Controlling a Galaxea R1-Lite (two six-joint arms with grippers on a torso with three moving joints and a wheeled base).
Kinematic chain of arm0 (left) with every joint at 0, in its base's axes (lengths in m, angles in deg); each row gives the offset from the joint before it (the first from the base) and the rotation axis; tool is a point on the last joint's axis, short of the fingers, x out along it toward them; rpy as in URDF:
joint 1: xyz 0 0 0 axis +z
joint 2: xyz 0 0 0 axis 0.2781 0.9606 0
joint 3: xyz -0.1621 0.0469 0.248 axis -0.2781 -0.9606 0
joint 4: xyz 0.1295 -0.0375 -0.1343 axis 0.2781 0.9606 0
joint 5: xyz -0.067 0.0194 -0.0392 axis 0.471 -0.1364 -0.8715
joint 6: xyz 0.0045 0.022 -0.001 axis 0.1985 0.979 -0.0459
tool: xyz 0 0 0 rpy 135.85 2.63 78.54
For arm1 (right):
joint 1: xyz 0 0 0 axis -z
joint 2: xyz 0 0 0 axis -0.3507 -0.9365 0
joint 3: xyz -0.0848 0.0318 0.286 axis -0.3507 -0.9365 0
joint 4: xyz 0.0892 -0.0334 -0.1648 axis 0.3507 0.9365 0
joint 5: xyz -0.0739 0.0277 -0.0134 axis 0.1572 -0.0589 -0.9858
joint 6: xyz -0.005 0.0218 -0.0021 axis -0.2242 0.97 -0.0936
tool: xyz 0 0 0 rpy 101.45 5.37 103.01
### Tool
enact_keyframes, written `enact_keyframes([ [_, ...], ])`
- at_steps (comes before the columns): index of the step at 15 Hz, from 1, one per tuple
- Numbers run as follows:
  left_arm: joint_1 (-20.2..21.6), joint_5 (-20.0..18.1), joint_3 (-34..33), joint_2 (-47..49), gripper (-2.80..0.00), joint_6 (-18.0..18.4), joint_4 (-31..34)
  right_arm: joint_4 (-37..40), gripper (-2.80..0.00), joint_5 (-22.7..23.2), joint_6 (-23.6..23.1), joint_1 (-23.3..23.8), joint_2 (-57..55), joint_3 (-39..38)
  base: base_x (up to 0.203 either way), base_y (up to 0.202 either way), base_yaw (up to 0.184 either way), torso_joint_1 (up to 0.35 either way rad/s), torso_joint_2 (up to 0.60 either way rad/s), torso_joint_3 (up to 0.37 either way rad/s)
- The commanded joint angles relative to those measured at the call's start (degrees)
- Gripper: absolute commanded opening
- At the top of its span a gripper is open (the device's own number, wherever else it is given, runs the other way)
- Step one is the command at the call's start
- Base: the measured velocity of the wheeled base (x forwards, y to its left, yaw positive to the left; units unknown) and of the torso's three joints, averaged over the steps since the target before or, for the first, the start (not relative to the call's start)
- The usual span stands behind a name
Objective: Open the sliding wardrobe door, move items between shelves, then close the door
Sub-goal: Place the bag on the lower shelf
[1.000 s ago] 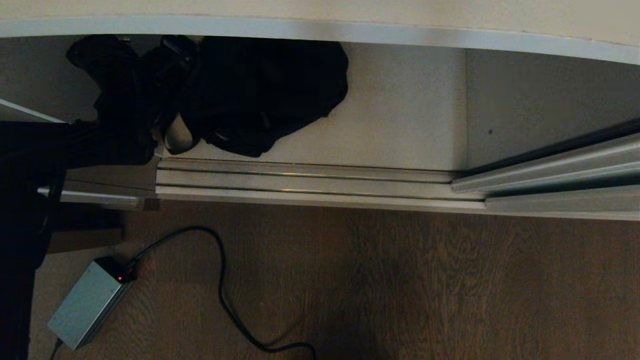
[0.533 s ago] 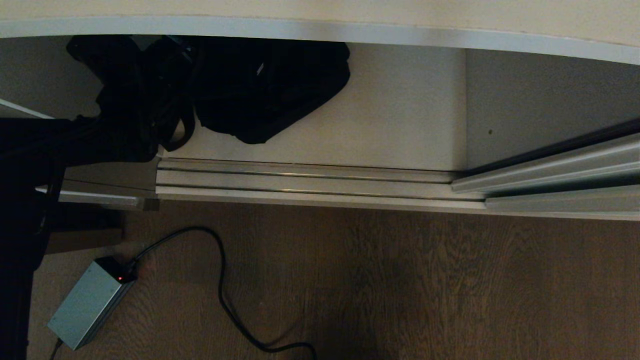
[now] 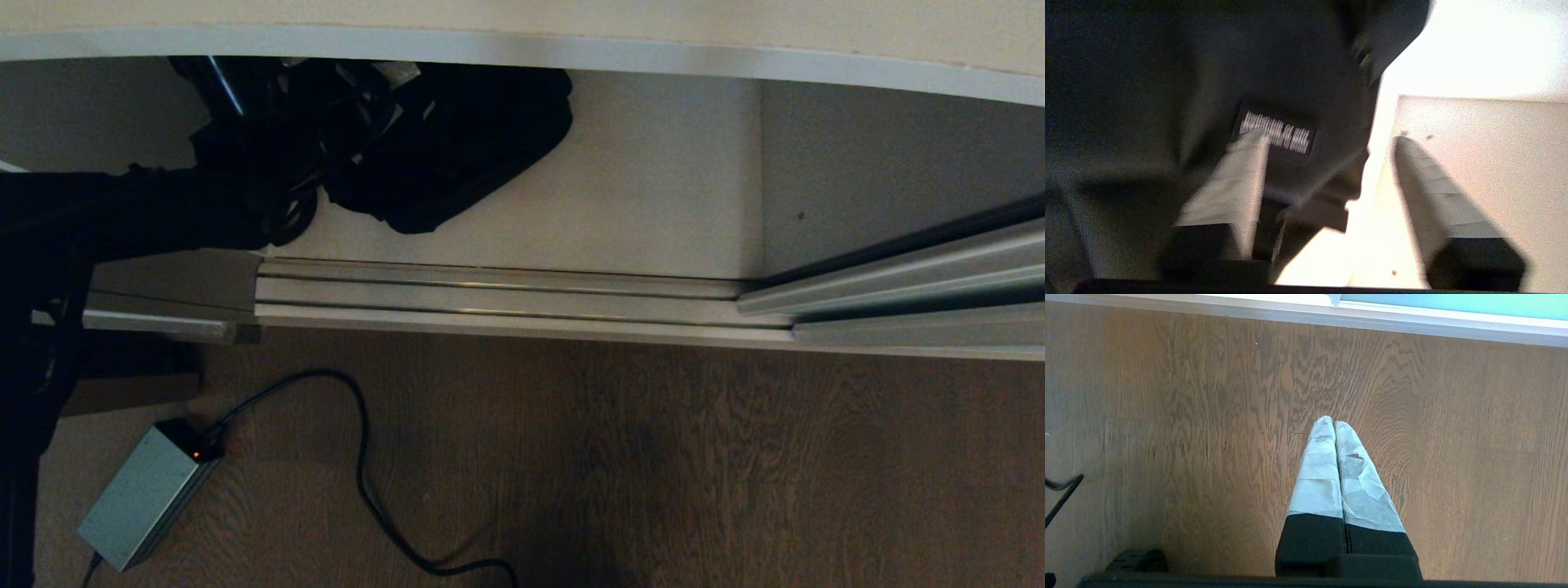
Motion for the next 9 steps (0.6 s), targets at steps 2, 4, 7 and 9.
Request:
enact_keyframes([
  [2, -1.5, 8.1, 0.0, -2.3, -2.80, 0.1, 0.6, 0.0, -2.80, 0.0, 0.0, 0.0, 0.2, 0.0, 0.000, 0.000, 0.000, 0.000, 0.00, 0.000],
  [4, -2.4, 9.5, 0.0, -2.1, -2.80, 0.6, -1.8, 0.0, -2.80, 0.0, 0.0, 0.0, 0.2, 0.0, 0.000, 0.000, 0.000, 0.000, 0.00, 0.000],
  [7, -2.3, 9.1, 0.0, -2.0, -2.80, 0.6, -2.0, 0.0, -2.80, 0.0, 0.0, 0.0, 0.2, 0.0, 0.000, 0.000, 0.000, 0.000, 0.00, 0.000],
  [9, -2.2, 9.3, 0.0, -2.1, -2.80, 0.6, -1.7, 0.0, -2.80, 0.0, 0.0, 0.0, 0.2, 0.0, 0.000, 0.000, 0.000, 0.000, 0.00, 0.000],
])
